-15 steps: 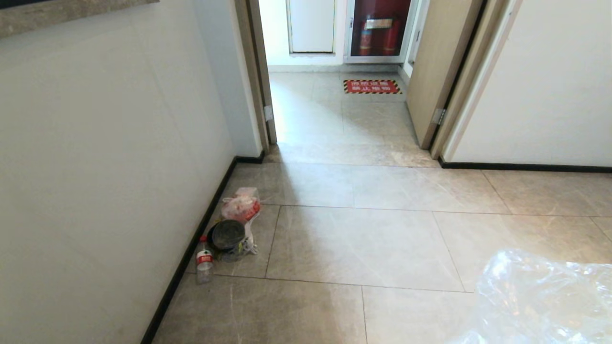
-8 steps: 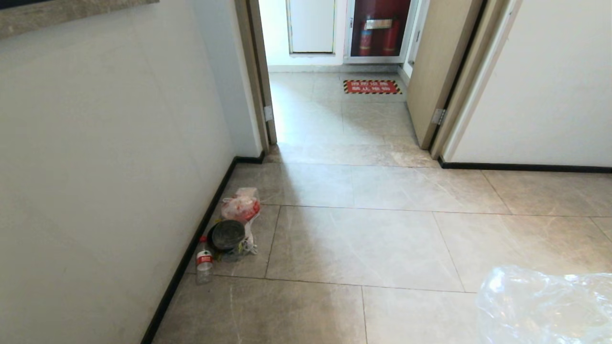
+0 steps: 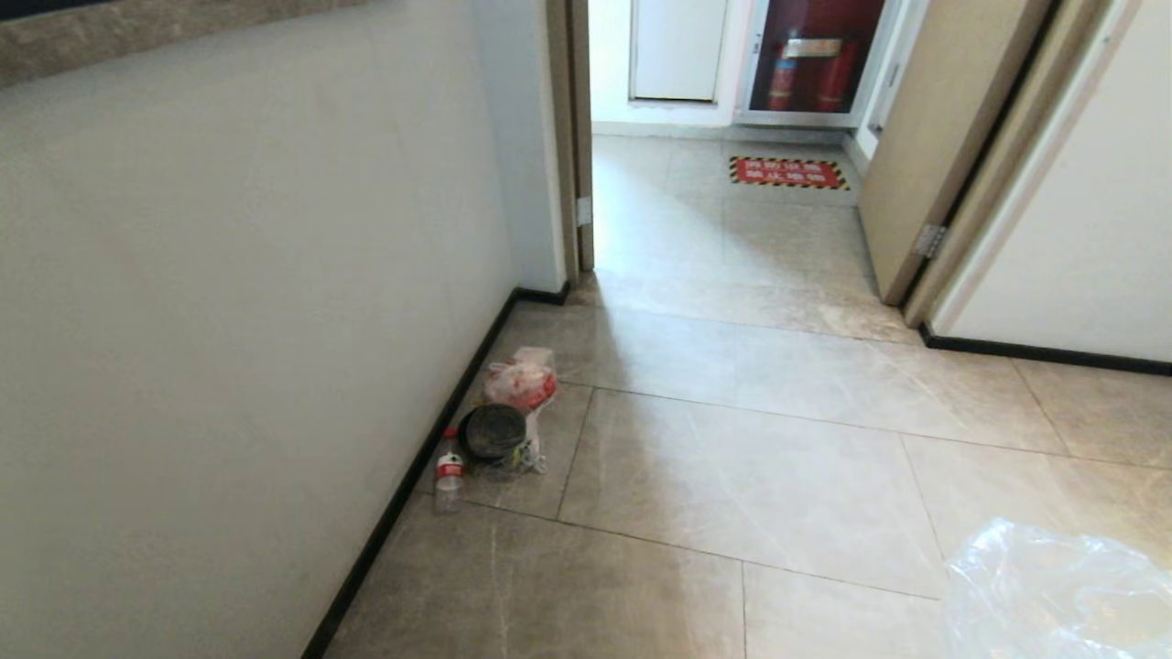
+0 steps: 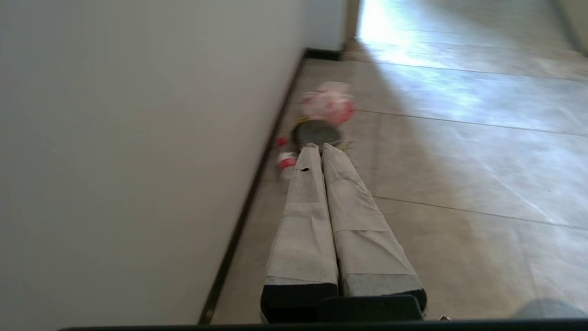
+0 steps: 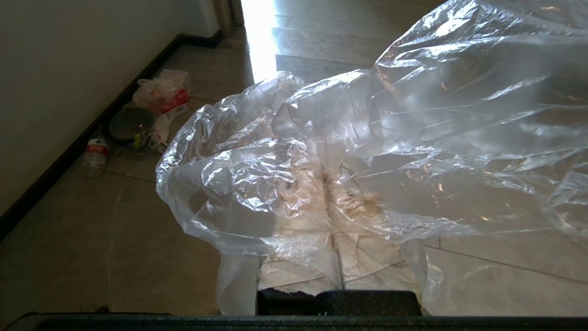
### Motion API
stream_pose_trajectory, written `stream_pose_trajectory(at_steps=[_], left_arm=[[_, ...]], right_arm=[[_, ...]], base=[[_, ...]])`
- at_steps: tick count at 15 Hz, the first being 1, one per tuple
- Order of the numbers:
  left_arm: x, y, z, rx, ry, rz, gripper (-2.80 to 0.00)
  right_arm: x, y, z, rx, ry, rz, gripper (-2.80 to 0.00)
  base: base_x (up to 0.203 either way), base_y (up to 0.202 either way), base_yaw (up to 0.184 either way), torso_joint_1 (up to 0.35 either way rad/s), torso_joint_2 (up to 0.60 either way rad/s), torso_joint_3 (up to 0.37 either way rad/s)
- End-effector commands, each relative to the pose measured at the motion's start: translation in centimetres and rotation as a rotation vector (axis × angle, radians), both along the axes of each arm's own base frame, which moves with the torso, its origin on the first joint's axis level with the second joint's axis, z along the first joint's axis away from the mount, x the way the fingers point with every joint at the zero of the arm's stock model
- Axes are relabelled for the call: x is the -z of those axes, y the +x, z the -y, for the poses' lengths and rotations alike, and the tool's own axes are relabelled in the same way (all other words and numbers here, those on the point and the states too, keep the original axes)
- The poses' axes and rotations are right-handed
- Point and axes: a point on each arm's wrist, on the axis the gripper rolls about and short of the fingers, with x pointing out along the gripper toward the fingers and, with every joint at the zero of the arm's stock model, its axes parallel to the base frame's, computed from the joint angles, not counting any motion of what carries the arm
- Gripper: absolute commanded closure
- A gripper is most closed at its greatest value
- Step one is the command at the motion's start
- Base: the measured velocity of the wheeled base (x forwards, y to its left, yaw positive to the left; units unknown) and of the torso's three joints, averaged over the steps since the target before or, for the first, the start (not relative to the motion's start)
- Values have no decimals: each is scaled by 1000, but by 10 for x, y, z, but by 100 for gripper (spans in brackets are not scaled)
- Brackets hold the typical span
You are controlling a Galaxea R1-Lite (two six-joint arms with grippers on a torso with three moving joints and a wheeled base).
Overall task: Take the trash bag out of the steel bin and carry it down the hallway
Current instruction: Put the trash bag at the door
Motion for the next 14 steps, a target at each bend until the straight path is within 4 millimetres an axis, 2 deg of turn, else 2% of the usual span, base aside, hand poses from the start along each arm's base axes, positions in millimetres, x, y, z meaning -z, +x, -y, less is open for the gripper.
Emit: stream_pose_trajectory(at_steps=[1, 14], left_arm=[[0, 0, 0, 0, 0, 0, 0], [0, 0, 0, -2, 0, 0, 0]], right_arm=[[0, 0, 0, 0, -2, -2, 0], [0, 0, 0, 0, -2, -2, 0]], base=[[3, -15, 178, 6, 12, 11], [2, -9, 174, 2, 2, 1]])
